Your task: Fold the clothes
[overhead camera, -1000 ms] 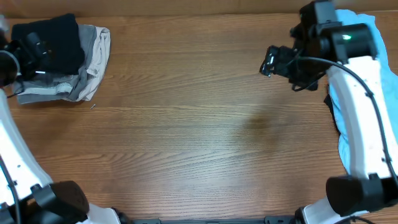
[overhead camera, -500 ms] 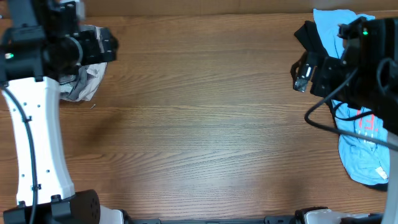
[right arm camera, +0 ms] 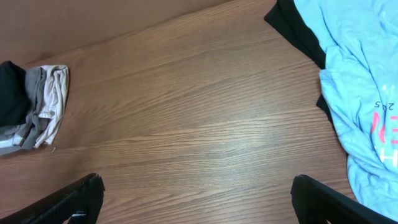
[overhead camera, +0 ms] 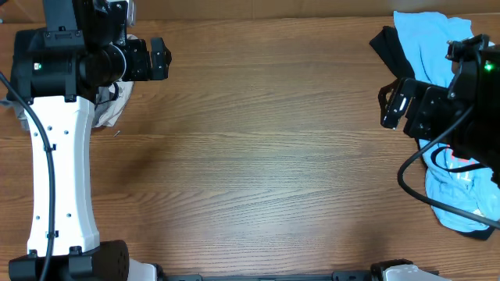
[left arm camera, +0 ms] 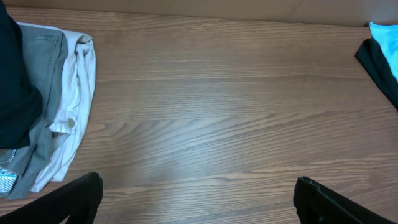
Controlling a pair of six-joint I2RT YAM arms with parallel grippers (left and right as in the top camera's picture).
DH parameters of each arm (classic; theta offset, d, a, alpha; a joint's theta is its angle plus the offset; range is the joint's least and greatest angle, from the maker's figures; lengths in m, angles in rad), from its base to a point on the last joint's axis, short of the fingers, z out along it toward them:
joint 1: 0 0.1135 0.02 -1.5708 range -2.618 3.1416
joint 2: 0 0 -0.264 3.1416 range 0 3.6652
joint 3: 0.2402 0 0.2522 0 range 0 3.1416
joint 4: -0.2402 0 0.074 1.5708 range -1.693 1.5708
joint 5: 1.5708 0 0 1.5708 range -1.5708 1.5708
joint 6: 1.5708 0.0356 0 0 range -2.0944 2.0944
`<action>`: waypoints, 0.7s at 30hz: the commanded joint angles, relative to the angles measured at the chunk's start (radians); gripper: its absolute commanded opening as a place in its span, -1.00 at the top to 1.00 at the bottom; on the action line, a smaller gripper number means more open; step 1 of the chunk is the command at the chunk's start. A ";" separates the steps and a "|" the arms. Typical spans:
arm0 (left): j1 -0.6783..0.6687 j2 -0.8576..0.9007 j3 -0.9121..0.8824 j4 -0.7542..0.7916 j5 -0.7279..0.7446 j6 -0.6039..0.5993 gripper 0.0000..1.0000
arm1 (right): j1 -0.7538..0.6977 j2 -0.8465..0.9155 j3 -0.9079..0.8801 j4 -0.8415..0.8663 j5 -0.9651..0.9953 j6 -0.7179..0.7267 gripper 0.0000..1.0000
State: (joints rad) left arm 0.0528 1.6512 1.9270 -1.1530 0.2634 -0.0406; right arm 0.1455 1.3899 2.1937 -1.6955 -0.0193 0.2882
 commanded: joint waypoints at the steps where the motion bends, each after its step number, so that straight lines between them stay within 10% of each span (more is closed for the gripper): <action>1: -0.001 -0.015 0.023 0.001 -0.012 0.027 -1.00 | -0.001 0.014 0.019 0.002 0.000 0.000 -1.00; 21: -0.001 -0.015 0.023 0.001 -0.012 0.027 -1.00 | -0.027 -0.156 -0.105 0.181 0.108 -0.008 -1.00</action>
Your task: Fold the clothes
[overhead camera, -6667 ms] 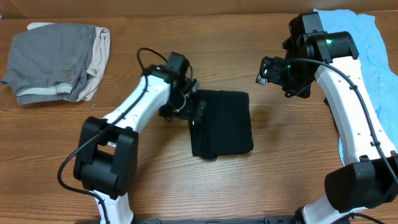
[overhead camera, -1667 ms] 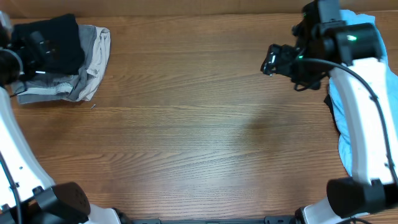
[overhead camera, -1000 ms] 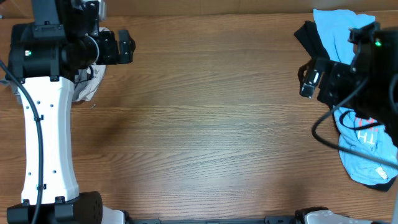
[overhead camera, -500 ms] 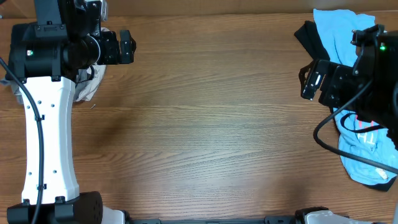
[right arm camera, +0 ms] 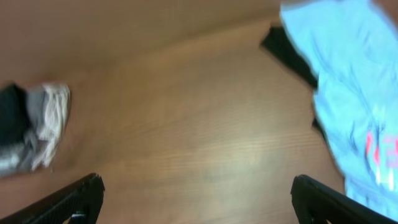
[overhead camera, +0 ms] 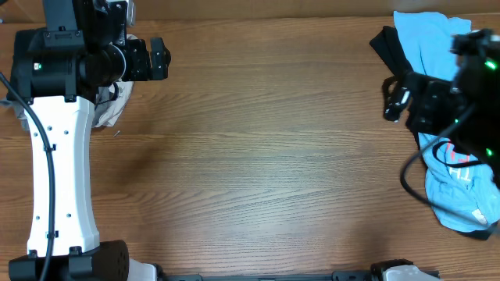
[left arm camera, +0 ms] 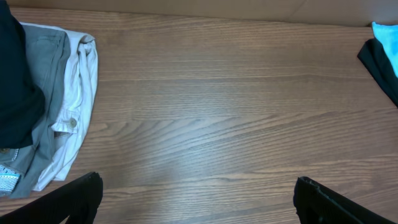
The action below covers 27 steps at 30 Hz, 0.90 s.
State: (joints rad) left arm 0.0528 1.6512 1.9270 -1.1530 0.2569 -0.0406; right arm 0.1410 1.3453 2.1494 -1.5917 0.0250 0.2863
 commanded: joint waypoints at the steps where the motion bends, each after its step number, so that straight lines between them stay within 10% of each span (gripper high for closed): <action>1: -0.001 -0.015 0.023 0.001 -0.005 0.027 -1.00 | -0.035 -0.151 -0.113 0.143 0.068 -0.008 -1.00; 27: -0.001 -0.015 0.023 0.001 -0.005 0.026 -1.00 | -0.178 -1.004 -1.719 1.459 -0.166 -0.085 -1.00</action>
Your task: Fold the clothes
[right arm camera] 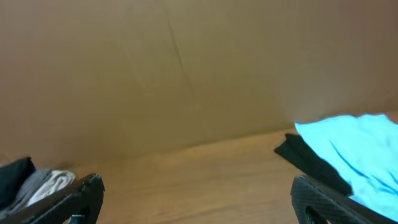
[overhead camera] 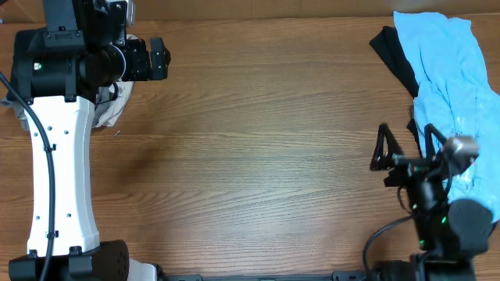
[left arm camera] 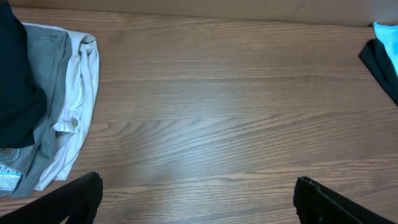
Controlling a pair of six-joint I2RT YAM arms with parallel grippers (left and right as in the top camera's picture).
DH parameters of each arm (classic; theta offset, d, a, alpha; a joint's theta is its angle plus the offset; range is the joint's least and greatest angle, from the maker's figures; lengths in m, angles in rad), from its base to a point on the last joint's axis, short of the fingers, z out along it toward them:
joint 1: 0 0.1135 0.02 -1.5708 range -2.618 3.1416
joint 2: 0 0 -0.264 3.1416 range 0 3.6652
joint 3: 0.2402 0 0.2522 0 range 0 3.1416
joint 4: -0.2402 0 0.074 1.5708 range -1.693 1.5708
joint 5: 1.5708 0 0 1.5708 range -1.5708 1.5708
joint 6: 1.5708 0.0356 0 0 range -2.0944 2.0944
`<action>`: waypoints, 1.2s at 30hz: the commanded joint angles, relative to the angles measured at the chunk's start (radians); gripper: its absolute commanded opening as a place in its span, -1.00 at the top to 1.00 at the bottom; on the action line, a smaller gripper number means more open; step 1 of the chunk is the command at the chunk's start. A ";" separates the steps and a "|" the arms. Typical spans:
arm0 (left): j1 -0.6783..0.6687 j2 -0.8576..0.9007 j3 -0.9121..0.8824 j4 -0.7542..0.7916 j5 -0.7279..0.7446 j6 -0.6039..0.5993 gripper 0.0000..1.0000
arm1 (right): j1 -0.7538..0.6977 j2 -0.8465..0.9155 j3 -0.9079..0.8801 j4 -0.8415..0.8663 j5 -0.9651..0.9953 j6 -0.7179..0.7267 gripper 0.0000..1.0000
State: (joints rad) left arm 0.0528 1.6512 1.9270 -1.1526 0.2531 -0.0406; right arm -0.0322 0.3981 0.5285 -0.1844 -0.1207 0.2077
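Observation:
A crumpled light blue shirt [overhead camera: 445,70] lies at the table's far right, over a black garment [overhead camera: 394,51]. My right gripper [overhead camera: 380,148] hangs open and empty at the front right, clear of the shirt. Its wrist view looks level across the table at the blue shirt [right arm camera: 354,143] and the black garment [right arm camera: 311,158]. My left gripper [overhead camera: 162,58] is open and empty at the far left. A folded pile [left arm camera: 62,106] of black, grey and white clothes lies beside it, largely hidden under the arm in the overhead view.
A brown cardboard wall [right arm camera: 186,74] stands along the table's far edge. Bare wooden tabletop [overhead camera: 258,148] stretches between the folded pile on the left and the loose clothes on the right. The left arm's white link [overhead camera: 58,172] runs down the left side.
My right arm has gone from beside the blue shirt to the front right of the table, and its camera now faces the back wall. The left arm has not moved.
My right gripper was open beside the blue shirt, looking down at the table. Then it stood slightly farther back, its view blurred. Now it sits pulled in at the front right, open and empty. The left gripper stayed open by the folded pile throughout.

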 commanded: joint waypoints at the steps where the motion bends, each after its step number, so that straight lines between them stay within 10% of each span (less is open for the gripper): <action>1: -0.001 -0.015 0.023 0.001 -0.002 0.027 -0.99 | -0.005 -0.076 -0.134 0.080 -0.020 -0.006 -1.00; 36: -0.001 -0.015 0.023 0.001 -0.002 0.027 -1.00 | -0.002 -0.396 -0.521 0.116 -0.012 0.001 -1.00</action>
